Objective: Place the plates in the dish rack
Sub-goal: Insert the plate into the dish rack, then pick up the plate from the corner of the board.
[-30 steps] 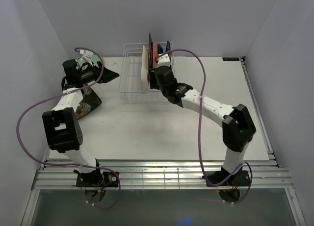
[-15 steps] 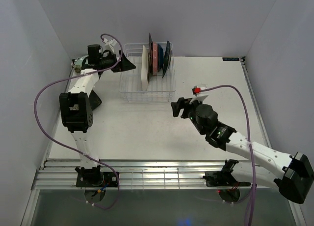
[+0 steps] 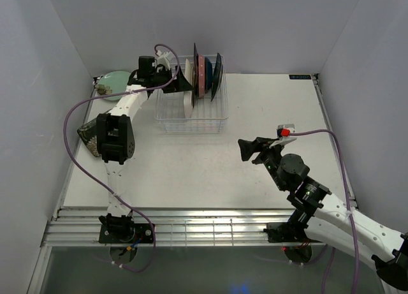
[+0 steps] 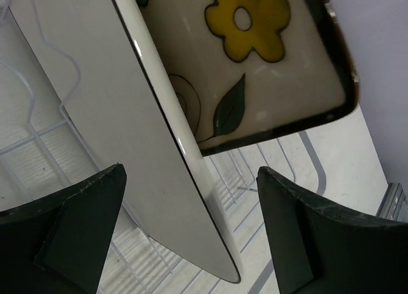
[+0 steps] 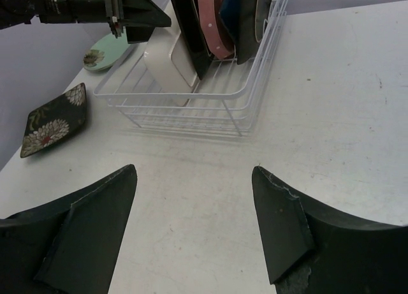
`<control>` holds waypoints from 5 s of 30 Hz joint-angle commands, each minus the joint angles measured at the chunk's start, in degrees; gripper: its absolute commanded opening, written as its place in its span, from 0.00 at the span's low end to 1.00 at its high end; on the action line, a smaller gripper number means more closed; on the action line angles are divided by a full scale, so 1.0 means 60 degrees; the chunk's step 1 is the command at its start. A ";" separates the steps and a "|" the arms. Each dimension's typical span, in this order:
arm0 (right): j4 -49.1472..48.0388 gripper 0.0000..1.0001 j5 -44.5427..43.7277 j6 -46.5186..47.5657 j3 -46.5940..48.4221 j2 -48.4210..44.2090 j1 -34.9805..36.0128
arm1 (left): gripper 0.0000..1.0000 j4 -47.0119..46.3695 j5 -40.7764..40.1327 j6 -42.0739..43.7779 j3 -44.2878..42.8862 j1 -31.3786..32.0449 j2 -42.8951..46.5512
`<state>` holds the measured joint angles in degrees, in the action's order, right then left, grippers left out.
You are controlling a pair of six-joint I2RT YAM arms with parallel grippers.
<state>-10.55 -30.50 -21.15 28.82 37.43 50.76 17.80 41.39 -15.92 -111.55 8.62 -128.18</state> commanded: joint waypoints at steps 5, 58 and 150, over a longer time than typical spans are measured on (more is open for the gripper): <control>0.0043 0.79 -0.0307 -0.0167 -0.0365 -0.0803 0.0036 | 0.75 0.0226 -0.0613 -0.0144 -0.0788 0.0130 -0.0213; -0.0498 0.80 -0.0087 -0.0094 -0.0306 0.0148 0.0036 | 0.00 -0.2542 0.0602 -0.2487 -0.3746 0.0057 -0.1457; -0.0513 0.90 0.0674 -0.0108 -0.0672 -0.0261 0.0036 | 0.98 -0.1866 -0.4878 0.3079 0.9064 -0.4745 0.8616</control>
<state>-12.12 -26.59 -21.47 24.56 37.04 50.76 14.22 13.67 5.15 -62.11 -15.53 -83.96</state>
